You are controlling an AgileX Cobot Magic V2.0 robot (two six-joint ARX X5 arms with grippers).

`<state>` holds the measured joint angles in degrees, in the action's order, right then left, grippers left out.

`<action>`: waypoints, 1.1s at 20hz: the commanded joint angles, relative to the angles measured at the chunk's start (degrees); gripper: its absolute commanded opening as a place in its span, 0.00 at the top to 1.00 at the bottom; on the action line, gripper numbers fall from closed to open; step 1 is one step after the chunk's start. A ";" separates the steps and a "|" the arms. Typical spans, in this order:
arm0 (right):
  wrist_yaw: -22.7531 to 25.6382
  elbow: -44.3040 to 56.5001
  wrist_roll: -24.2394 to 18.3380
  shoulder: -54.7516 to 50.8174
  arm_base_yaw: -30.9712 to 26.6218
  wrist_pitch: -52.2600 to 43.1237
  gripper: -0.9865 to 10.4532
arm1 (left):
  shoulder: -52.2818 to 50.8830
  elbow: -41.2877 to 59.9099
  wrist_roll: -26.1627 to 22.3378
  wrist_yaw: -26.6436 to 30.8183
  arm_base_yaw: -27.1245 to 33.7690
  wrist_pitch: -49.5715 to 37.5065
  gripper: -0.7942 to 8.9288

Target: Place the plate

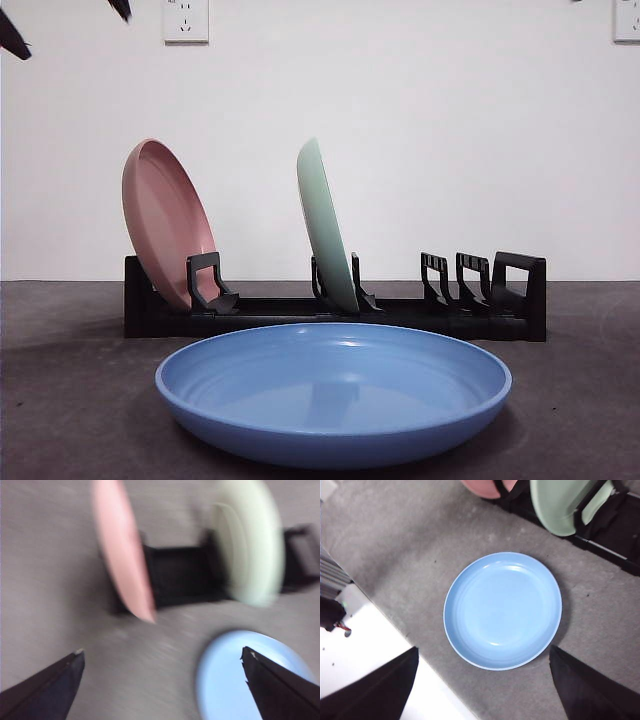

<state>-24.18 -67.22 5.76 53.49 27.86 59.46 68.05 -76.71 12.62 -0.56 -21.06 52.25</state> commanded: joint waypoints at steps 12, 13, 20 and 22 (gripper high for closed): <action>-12.70 14.78 0.31 -15.78 -11.78 -4.20 0.55 | 30.95 -20.63 -13.31 33.55 -6.80 -2.64 0.40; -13.46 14.78 0.35 -15.91 -11.78 -4.22 0.55 | 31.91 -20.63 -13.49 34.67 -6.80 -2.82 0.41; -14.84 14.78 0.68 -15.91 -11.76 -4.15 0.55 | 36.48 -20.63 -13.00 36.28 -6.34 -4.13 0.46; -14.84 14.78 0.68 -15.91 -11.76 -4.15 0.55 | 36.92 -20.63 -12.15 36.26 -6.12 -3.85 0.51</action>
<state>-38.83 -52.01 6.20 37.36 16.01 55.88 103.81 -95.74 -0.32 35.22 -27.05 48.60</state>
